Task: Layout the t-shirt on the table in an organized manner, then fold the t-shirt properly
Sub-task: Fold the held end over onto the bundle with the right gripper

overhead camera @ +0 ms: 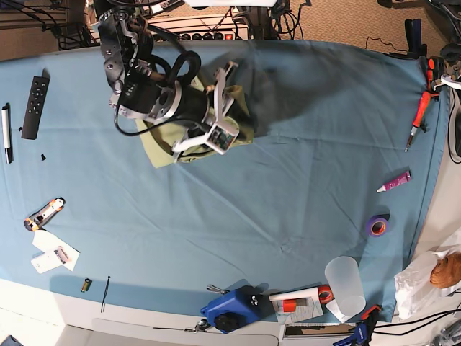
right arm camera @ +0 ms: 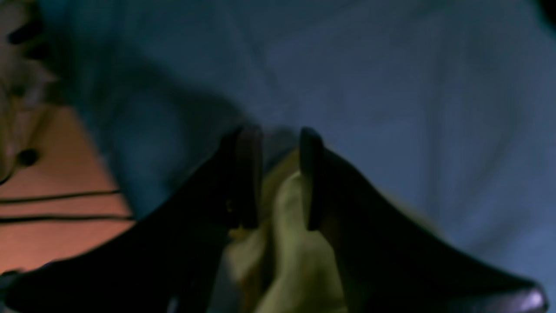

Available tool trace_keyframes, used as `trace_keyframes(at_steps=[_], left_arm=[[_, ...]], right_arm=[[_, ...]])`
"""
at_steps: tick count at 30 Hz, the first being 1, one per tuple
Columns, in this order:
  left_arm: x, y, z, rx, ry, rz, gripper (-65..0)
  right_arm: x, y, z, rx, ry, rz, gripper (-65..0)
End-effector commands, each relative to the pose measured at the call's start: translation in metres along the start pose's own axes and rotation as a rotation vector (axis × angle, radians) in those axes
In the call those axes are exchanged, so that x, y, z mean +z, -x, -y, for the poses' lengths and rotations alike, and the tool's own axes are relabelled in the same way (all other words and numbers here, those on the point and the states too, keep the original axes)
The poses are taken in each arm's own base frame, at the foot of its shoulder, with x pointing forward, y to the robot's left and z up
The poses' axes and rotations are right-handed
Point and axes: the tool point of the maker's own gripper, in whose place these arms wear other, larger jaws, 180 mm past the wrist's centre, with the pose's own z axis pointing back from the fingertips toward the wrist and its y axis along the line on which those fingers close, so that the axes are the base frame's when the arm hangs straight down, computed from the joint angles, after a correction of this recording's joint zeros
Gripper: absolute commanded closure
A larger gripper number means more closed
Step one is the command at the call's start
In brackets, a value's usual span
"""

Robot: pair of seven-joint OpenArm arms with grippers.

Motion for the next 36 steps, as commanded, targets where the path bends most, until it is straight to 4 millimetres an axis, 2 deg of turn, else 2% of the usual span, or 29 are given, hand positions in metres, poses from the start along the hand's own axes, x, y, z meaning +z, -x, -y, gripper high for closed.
trace_keyframes(at_steps=[1, 5, 9, 12, 14, 16, 19, 23, 26, 29, 32, 36], left_arm=[[0.003, -0.011, -0.002, -0.016, -0.008, 0.040, -19.4], [0.004, -0.012, 0.000, -0.008, 0.007, 0.045, -19.4], [0.006, -0.021, 0.022, 0.030, 0.132, 0.093, -19.3], [0.010, -0.027, 0.041, 0.010, 0.235, 0.132, -19.3], [0.011, -0.029, 0.045, 0.008, 0.261, 0.142, -19.4], [0.011, -0.029, 0.045, 0.009, 0.259, 0.142, -19.3], [0.011, -0.029, 0.045, 0.008, 0.260, 0.142, -19.4], [0.011, -0.029, 0.045, 0.008, 0.259, 0.142, -19.4], [0.011, -0.029, 0.045, 0.008, 0.259, 0.142, -19.3], [0.011, -0.029, 0.045, 0.009, 0.260, 0.143, -19.4], [0.011, -0.029, 0.045, 0.009, 0.260, 0.142, -19.4], [0.011, -0.029, 0.045, 0.008, 0.259, 0.141, -19.4]], right_arm=[[0.007, -0.015, 0.011, 0.005, 0.049, 0.053, -13.8], [0.026, -0.010, 0.057, -0.083, 0.233, 0.057, -1.0], [0.054, 0.003, 0.100, -0.168, 0.385, 0.060, 0.0], [0.068, 0.022, 0.116, -0.258, 0.422, 0.053, 0.0], [0.069, 0.041, 0.116, -0.329, 0.391, 0.025, 0.0], [0.065, 0.055, 0.106, -0.358, 0.305, 0.013, 0.0], [0.056, 0.059, 0.085, -0.383, 0.148, 0.051, 0.0], [0.045, 0.069, 0.078, -0.437, 0.068, 0.070, 0.0], [0.029, 0.087, 0.077, -0.506, 0.027, 0.067, 0.0], [0.004, 0.100, 0.076, -0.609, -0.020, 0.071, 0.0], [-0.021, 0.102, 0.075, -0.689, -0.070, 0.083, 0.0], [-0.043, 0.089, 0.072, -0.708, -0.116, 0.097, 0.0]])
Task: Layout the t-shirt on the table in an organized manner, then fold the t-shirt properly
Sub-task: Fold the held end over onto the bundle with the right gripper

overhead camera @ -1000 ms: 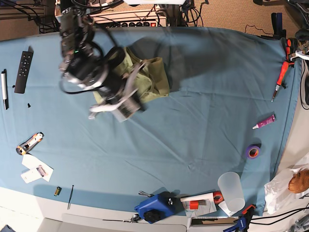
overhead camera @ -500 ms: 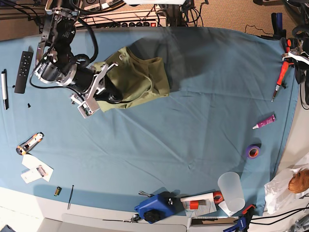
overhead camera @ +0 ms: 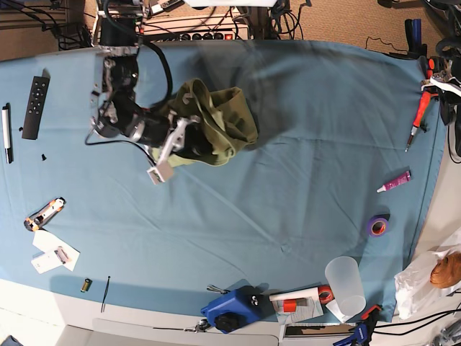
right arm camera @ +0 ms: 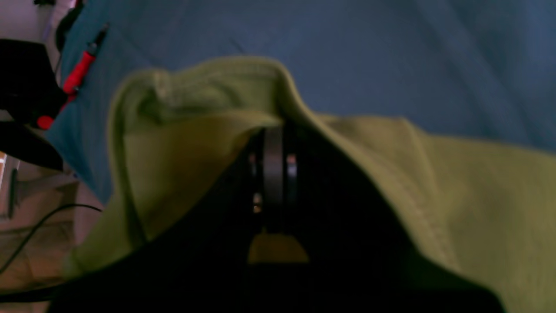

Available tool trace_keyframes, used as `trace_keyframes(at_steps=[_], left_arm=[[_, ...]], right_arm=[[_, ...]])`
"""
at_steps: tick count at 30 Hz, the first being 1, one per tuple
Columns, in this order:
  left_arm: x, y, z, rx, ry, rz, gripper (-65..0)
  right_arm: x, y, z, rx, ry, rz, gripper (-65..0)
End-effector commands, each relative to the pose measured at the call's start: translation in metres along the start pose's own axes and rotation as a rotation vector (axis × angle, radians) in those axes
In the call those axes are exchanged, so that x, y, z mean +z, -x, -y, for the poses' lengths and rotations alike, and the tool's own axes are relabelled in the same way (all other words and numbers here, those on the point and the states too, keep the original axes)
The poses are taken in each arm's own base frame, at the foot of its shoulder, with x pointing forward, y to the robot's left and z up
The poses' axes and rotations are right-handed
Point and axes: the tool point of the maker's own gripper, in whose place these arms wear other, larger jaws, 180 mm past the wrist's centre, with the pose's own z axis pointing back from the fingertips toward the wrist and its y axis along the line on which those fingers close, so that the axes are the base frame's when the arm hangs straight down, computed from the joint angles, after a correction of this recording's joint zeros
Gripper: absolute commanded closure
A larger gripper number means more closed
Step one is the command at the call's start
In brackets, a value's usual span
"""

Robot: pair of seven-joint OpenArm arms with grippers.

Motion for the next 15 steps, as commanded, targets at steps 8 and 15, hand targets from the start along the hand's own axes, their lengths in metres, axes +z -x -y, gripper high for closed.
trace_keyframes(at_steps=[8, 15], left_arm=[[0.003, -0.009, -0.001, -0.021, -0.002, 0.025, -19.4], [0.003, -0.009, -0.001, -0.021, -0.002, 0.025, -19.4]], right_arm=[[-0.004, -0.030, -0.031, 0.070, -0.101, 0.029, 0.0], [0.009, -0.051, -0.045, 0.184, -0.077, 0.059, 0.0]])
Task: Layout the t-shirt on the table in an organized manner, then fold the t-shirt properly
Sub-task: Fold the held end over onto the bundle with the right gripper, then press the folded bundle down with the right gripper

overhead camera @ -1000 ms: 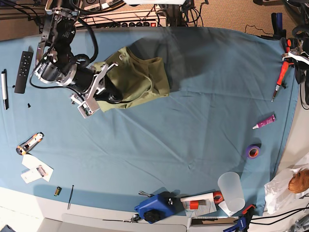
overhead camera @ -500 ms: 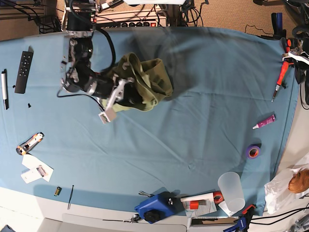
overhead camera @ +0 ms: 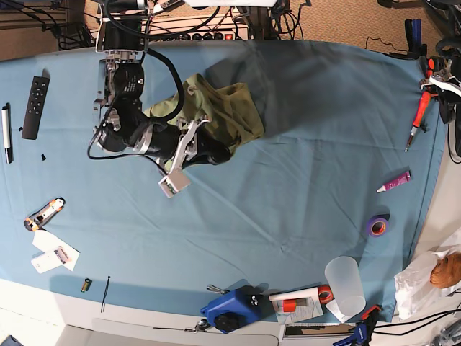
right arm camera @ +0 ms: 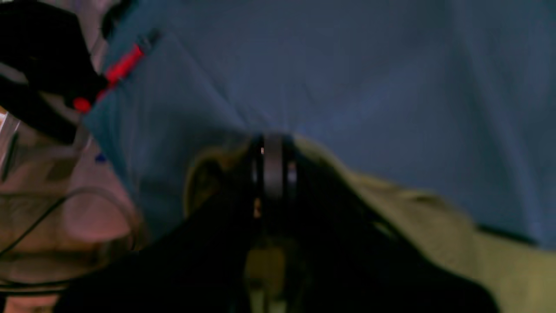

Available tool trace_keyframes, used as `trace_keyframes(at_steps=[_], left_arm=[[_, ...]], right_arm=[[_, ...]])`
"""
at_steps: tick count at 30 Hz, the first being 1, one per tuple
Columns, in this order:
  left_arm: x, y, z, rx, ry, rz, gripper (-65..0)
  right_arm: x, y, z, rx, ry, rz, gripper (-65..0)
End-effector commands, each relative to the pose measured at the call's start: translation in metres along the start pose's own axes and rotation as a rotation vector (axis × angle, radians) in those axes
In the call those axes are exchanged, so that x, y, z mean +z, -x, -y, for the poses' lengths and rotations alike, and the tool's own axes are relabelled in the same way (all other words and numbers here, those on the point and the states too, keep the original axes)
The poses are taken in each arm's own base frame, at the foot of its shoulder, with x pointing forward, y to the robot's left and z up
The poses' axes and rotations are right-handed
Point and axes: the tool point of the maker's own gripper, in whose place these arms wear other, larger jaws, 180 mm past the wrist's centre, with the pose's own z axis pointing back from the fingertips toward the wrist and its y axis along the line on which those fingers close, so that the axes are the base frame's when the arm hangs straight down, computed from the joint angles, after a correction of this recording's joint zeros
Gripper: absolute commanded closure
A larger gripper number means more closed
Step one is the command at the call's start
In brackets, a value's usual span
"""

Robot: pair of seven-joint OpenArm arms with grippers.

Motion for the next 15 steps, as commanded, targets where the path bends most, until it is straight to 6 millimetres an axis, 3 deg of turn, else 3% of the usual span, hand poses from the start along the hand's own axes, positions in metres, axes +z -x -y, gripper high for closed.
trace_keyframes(at_steps=[1, 4, 10, 15], left_arm=[[0.003, -0.011, 0.000, -0.020, -0.002, 0.039, -19.4], [0.003, -0.011, 0.000, -0.020, -0.002, 0.040, -19.4], [0.003, -0.012, 0.000, -0.020, -0.002, 0.040, -19.4], [0.003, -0.011, 0.000, -0.020, -0.002, 0.039, -19.4]], right_arm=[[0.002, -0.012, 0.001, 0.030, 0.013, 0.029, 0.0], [-0.003, 0.007, 0.008, 0.054, 0.070, -0.043, 0.0], [-0.024, 0.036, 0.000, 0.168, 0.117, -0.153, 0.0], [-0.040, 0.042, -0.010, 0.254, 0.133, -0.202, 0.0]])
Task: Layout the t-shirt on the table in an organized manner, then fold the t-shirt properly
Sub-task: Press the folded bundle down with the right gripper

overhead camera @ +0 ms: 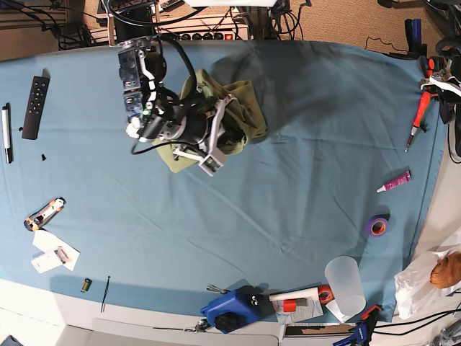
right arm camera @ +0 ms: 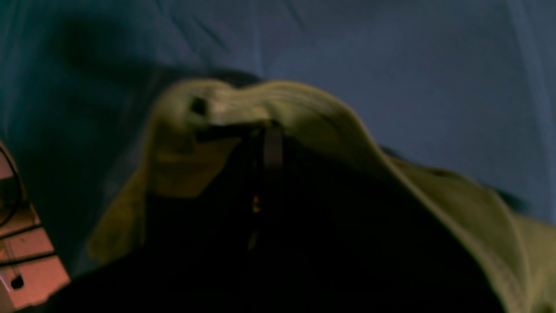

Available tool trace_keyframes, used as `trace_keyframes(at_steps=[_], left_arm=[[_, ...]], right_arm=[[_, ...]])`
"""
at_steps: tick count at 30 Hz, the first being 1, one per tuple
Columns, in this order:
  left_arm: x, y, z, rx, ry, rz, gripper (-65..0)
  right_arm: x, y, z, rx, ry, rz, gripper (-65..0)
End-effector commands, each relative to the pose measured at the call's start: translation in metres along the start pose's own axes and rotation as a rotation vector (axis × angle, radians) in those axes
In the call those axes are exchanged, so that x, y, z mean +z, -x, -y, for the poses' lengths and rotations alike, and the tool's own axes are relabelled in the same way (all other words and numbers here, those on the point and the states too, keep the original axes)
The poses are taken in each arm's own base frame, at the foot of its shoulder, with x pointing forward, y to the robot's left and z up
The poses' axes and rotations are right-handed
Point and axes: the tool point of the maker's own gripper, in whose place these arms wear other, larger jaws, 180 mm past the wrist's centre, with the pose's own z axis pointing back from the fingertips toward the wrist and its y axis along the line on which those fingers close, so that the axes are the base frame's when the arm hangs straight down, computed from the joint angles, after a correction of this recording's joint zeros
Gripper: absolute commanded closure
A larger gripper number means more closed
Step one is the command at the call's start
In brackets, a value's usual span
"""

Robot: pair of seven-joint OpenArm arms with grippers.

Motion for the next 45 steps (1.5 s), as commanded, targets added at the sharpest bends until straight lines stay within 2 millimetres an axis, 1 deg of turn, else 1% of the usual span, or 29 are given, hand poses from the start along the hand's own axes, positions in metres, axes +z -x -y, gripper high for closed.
trace_keyframes(at_steps=[1, 6, 9, 12, 14, 16, 18, 19, 21, 22, 27, 31, 34, 37, 40, 45], left_arm=[[0.003, -0.011, 0.000, -0.020, -0.002, 0.040, -19.4], [0.003, -0.010, 0.000, -0.018, -0.002, 0.036, -19.4], [0.003, -0.010, 0.000, -0.018, -0.002, 0.037, -19.4], [0.003, -0.011, 0.000, -0.017, -0.002, 0.038, -19.4], [0.003, -0.011, 0.000, -0.017, -0.002, 0.040, -19.4], [0.003, -0.011, 0.000, -0.018, -0.002, 0.040, -19.2], [0.003, -0.011, 0.000, -0.018, -0.002, 0.040, -15.0], [0.003, -0.011, 0.000, -0.018, -0.002, 0.041, -11.2], [0.003, -0.011, 0.000, -0.018, -0.002, 0.040, -1.1], [0.003, -0.011, 0.000, -0.018, -0.002, 0.040, 0.0], [0.003, -0.011, 0.000, -0.018, -0.002, 0.041, 0.0], [0.004, -0.017, 0.000, -0.018, -0.001, 0.074, 0.0], [0.004, -0.021, 0.000, -0.019, -0.002, 0.093, 0.0], [0.004, -0.020, 0.000, -0.019, -0.001, 0.092, 0.0], [0.004, -0.020, 0.004, -0.059, 0.021, 0.092, 0.0], [0.006, -0.015, 0.006, -0.076, 0.031, 0.078, 0.0]], right_arm=[[0.001, -0.012, -0.001, 0.015, -0.005, 0.029, 0.0], [0.002, -0.014, -0.002, 0.018, -0.003, 0.030, 0.0], [0.008, -0.025, -0.002, 0.043, 0.009, 0.061, 0.0], [0.026, -0.049, 0.000, 0.072, 0.057, 0.132, 0.0], [0.043, -0.068, 0.005, 0.085, 0.106, 0.192, 0.0], [0.061, -0.082, 0.011, 0.100, 0.154, 0.243, 0.0], [0.076, -0.088, 0.020, 0.103, 0.198, 0.272, 0.0], [0.081, -0.089, 0.025, 0.097, 0.219, 0.279, 0.0], [0.090, -0.086, 0.037, 0.073, 0.258, 0.281, 0.0], [0.093, -0.084, 0.043, 0.060, 0.276, 0.278, 0.0], [0.112, -0.072, 0.070, 0.005, 0.358, 0.269, 0.0], [0.122, -0.067, 0.083, -0.025, 0.400, 0.275, 0.0], [0.126, -0.066, 0.087, -0.034, 0.413, 0.277, 0.0], [0.125, -0.066, 0.086, -0.034, 0.411, 0.279, 0.0], [0.125, -0.066, 0.086, -0.034, 0.412, 0.278, 0.0], [0.126, -0.066, 0.087, -0.034, 0.413, 0.277, 0.0]])
